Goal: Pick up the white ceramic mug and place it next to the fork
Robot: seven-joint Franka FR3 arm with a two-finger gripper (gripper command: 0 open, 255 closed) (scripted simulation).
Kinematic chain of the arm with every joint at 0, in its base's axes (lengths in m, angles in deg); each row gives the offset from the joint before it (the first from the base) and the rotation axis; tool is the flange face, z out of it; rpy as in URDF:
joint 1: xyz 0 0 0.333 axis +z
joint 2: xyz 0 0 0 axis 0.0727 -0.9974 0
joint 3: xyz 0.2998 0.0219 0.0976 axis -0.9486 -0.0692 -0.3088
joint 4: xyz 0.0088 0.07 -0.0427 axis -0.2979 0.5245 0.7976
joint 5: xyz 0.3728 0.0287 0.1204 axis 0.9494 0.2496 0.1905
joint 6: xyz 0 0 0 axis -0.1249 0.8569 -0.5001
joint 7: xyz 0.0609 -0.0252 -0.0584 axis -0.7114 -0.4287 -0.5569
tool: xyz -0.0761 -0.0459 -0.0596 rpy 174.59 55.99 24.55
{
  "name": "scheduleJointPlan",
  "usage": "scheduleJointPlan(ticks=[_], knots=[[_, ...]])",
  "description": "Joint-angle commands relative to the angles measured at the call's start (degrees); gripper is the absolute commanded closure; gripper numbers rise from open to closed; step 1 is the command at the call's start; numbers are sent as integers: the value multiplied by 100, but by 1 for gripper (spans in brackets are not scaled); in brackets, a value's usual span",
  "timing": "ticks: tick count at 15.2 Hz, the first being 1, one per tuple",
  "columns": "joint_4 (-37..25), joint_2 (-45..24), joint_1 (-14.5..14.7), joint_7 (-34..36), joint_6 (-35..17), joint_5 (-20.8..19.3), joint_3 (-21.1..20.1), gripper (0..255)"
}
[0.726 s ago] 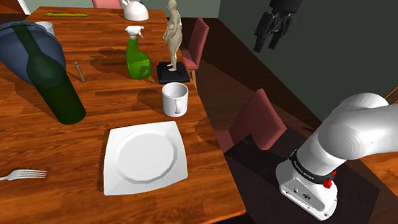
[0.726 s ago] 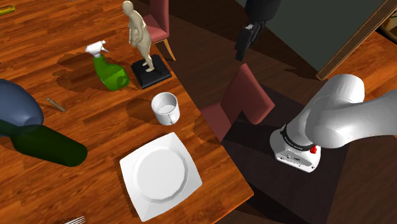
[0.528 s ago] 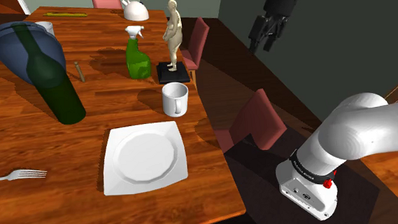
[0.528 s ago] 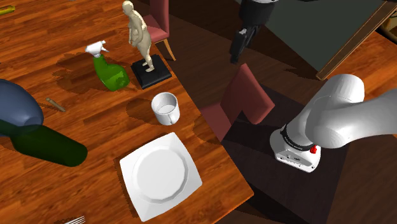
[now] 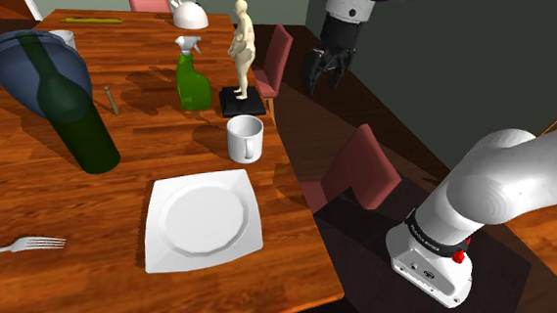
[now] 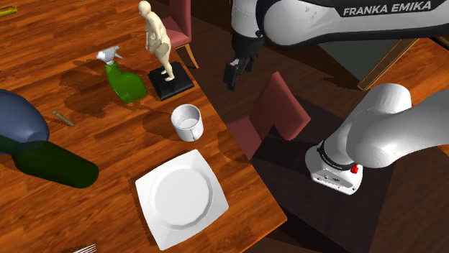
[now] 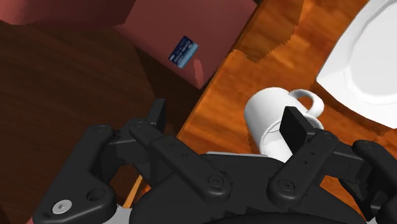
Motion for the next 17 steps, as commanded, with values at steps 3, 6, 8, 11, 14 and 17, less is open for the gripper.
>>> scheduleJointPlan(ticks=[3, 6, 8, 11, 14, 17], knots=[[-33, -690, 34, 361, -787, -3, -377, 0], [-199, -1298, 23, 680, -1306, -109, -655, 0], [-353, -1727, 2, 921, -1624, -240, -832, 0], [-645, -2400, -33, 1341, -2048, -545, -1071, 0], [-901, -2902, -39, 1686, -2303, -849, -1202, 0], [-825, -3067, -42, 1742, -2535, -926, -1212, 0]])
